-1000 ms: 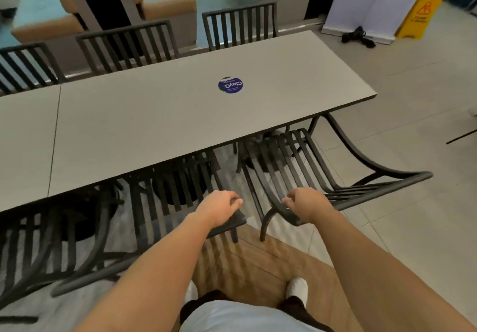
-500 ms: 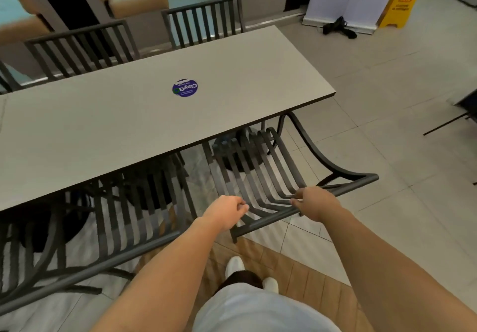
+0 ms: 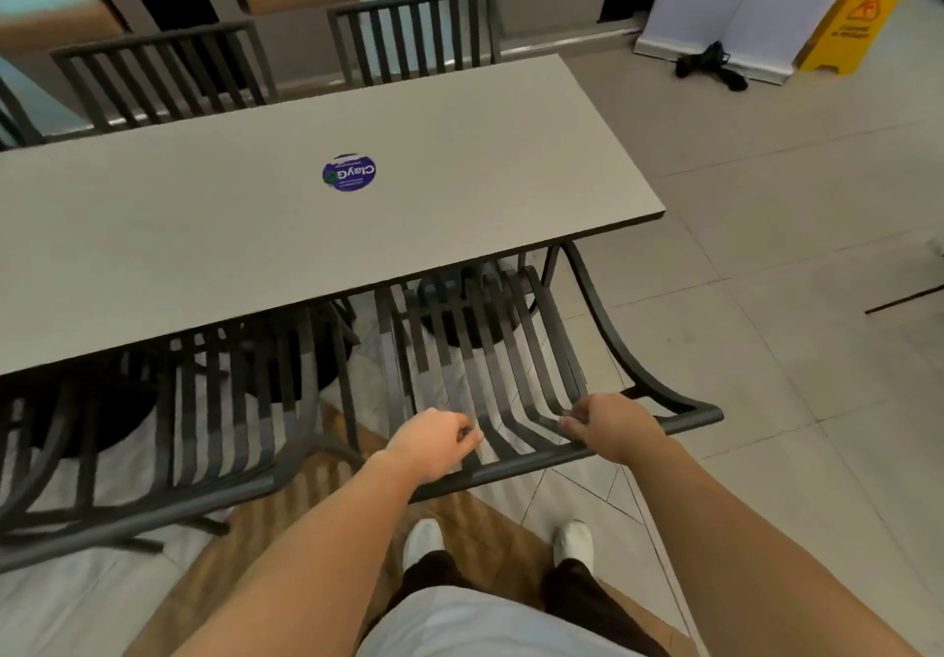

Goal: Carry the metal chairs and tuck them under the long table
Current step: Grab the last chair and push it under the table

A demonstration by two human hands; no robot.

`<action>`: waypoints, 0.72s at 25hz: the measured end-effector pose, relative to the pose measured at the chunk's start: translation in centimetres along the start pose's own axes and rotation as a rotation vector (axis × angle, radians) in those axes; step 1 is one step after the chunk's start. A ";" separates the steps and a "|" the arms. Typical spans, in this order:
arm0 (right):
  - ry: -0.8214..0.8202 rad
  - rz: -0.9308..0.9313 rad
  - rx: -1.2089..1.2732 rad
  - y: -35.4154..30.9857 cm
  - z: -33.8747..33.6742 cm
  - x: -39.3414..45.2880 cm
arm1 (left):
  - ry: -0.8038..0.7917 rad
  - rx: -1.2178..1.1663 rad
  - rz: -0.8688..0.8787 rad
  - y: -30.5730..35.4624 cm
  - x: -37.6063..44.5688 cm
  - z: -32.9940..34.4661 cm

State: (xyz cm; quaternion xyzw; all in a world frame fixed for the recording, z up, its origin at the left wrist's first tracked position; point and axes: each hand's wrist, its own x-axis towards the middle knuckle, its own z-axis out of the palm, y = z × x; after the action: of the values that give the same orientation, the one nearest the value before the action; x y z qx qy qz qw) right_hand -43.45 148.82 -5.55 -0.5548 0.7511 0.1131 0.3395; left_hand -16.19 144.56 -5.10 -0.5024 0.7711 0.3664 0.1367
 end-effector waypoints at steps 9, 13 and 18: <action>-0.195 -0.233 -0.297 9.0 0.0 3.6 | 0.029 0.174 -0.290 3.1 0.8 8.1; -0.021 -0.278 -0.478 10.1 1.3 4.5 | 0.082 0.217 -0.370 4.2 1.7 8.9; 0.004 -0.281 -0.536 12.5 0.8 5.0 | 0.058 0.215 -0.353 6.2 2.7 9.6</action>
State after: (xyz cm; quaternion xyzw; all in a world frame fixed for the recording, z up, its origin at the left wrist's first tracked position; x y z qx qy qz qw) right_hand -55.33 149.94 -11.91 -0.7233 0.6110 0.2583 0.1917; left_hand -24.39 150.88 -10.66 -0.6225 0.7095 0.2379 0.2292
